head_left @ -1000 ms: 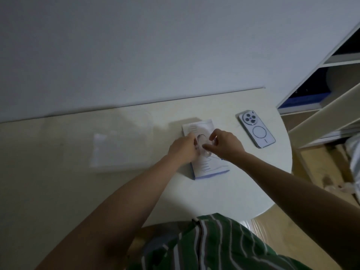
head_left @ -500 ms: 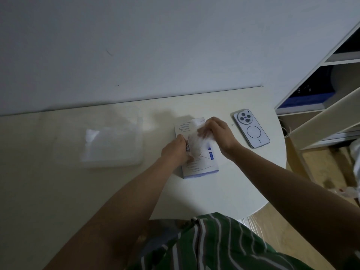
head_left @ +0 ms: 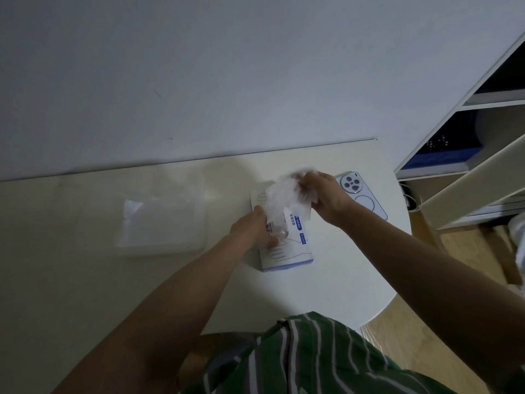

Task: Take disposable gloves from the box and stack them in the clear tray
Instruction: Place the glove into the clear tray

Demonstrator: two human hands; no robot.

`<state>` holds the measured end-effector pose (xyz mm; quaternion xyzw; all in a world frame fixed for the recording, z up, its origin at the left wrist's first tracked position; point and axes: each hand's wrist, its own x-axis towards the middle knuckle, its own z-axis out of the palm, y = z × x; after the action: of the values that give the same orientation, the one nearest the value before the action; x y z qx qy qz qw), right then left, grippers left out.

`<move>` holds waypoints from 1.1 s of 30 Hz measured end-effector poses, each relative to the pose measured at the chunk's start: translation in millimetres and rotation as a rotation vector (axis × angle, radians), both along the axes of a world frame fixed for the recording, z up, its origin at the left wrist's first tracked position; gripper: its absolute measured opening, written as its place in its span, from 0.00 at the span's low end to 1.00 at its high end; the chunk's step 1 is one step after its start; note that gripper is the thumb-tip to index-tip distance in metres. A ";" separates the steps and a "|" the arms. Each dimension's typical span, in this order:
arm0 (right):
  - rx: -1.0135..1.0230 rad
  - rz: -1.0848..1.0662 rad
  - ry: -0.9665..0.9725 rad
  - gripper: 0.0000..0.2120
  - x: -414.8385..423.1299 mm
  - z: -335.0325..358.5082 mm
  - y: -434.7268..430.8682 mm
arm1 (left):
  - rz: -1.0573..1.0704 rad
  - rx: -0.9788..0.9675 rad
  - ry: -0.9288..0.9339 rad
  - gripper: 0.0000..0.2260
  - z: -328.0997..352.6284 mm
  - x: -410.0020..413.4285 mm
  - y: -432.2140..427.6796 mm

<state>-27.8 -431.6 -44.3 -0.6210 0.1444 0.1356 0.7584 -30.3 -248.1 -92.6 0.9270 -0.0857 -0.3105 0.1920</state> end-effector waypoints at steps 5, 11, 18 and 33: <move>-0.149 0.037 0.084 0.08 -3.2 -2.9 1.0 | 0.102 -0.230 -0.342 0.42 13.3 4.6 9.4; -0.096 -0.083 0.017 0.16 -0.3 -1.2 19.4 | 0.412 -0.384 -0.362 0.30 27.3 7.9 14.1; -0.108 -0.150 -0.093 0.36 -5.3 -7.3 53.1 | 0.874 -1.170 0.472 0.44 42.7 12.9 19.4; 0.172 -0.319 0.017 0.37 8.6 -1.9 99.1 | 0.601 -1.001 -0.092 0.10 55.7 36.4 99.1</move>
<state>-19.2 -332.4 -46.1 -0.5221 0.2354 0.0310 0.8192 6.1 -149.0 -36.9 0.7195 0.0366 -0.1235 0.6824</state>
